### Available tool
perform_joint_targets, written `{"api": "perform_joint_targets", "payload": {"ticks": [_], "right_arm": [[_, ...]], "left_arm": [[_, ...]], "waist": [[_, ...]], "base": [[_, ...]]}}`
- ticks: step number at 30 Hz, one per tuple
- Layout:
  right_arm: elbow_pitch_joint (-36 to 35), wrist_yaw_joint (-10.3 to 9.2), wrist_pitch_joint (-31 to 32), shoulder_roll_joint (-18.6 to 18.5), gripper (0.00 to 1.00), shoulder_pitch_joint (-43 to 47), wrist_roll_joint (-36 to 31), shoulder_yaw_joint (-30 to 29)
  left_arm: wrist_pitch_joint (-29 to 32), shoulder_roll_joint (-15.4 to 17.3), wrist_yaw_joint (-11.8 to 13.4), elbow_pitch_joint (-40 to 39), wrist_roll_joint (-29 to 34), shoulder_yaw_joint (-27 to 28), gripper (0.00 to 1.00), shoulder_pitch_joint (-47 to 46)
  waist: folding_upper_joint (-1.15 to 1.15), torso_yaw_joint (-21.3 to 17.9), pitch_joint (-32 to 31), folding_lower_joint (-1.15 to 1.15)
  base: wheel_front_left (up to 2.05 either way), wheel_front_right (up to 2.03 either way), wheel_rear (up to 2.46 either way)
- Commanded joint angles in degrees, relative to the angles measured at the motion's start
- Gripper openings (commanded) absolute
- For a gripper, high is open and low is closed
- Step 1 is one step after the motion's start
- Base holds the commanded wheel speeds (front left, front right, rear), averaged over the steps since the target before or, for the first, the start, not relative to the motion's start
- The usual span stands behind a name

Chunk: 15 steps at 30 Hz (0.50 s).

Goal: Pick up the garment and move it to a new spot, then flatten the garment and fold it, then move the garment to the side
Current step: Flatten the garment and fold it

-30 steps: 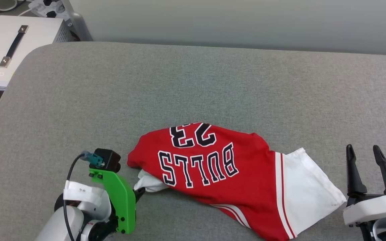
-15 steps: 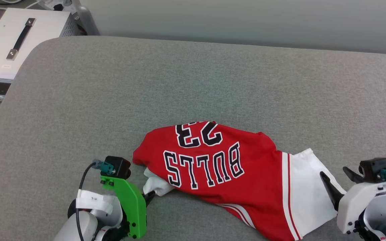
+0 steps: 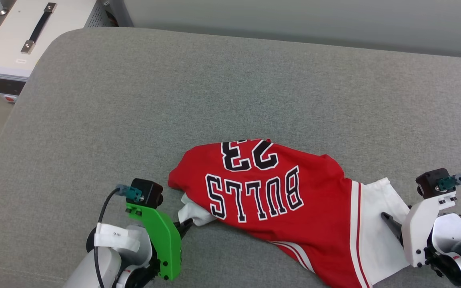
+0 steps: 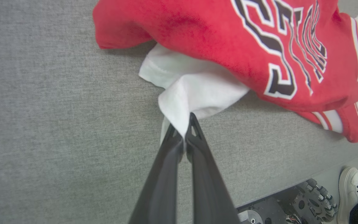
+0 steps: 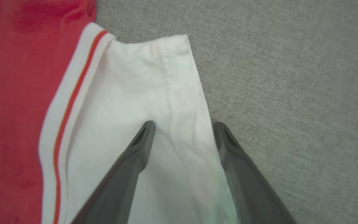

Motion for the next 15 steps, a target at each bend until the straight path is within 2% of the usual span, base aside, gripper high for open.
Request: {"api": "perform_joint_targets", "payload": {"ticks": [1, 2, 8, 15], "right_arm": [[1.4, -0.05, 0.5, 0.2, 0.17, -0.2, 0.4, 0.9], [1.8, -0.05, 0.2, 0.0, 0.0, -0.4, 0.5, 1.1], [4.1, -0.05, -4.1, -3.2, 0.0, -3.8, -0.3, -2.9], [5.5, -0.05, -4.8, -7.0, 0.0, -5.4, -0.2, -9.2]], "left_arm": [[-0.3, 0.1, 0.0, -0.4, 0.1, 0.2, 0.0, -1.0], [-0.3, 0.1, 0.0, -0.4, 0.1, 0.2, 0.0, -1.0], [-0.3, 0.7, 0.4, -0.8, 0.0, 0.3, 0.0, -1.1], [-0.2, 1.4, 0.8, -1.8, -0.2, 1.0, 0.0, -1.8]], "waist": [[0.0, 0.3, 0.4, 0.0], [0.0, 0.3, 0.6, 0.0], [0.0, -0.1, 0.5, 0.0], [0.0, -1.0, -0.3, 0.0]], "base": [[0.0, 0.0, 0.0], [0.0, 0.0, 0.0], [0.0, 0.0, 0.0], [0.0, 0.0, 0.0]]}}
